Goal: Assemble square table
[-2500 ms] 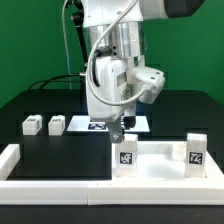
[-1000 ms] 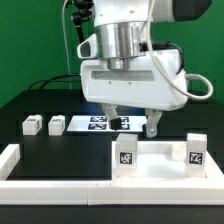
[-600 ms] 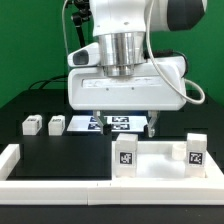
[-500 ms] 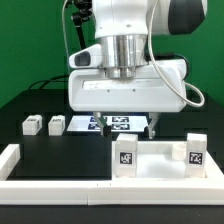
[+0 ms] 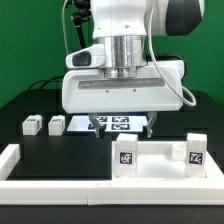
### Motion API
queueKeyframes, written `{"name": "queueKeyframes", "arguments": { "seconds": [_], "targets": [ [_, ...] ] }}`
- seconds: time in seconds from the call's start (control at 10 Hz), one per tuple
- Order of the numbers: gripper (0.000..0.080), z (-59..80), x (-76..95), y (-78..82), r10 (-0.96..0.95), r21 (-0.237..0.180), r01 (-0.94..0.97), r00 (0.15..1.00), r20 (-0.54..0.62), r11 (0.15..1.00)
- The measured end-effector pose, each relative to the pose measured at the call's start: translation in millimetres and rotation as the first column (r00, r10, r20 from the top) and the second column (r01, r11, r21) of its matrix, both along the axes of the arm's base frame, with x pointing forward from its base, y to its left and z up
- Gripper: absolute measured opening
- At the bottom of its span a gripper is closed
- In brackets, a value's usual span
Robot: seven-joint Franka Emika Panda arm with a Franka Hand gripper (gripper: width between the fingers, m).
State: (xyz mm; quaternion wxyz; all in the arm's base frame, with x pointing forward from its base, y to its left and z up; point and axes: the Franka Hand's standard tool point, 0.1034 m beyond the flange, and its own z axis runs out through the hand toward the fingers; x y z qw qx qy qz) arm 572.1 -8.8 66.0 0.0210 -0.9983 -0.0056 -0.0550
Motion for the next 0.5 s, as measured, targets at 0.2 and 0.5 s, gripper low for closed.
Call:
{"name": "queueKeyframes", "arguments": {
  "seconds": [0.2, 0.5],
  "targets": [
    [0.0648, -25.9, -7.8, -6.1, -0.012, 0.001, 0.012, 0.994, -0.104, 1.0],
    [0.0648, -52.8, -8.4, -9.0, -0.019, -0.017, 0.017, 0.993, -0.114, 1.0]
  ]
}}
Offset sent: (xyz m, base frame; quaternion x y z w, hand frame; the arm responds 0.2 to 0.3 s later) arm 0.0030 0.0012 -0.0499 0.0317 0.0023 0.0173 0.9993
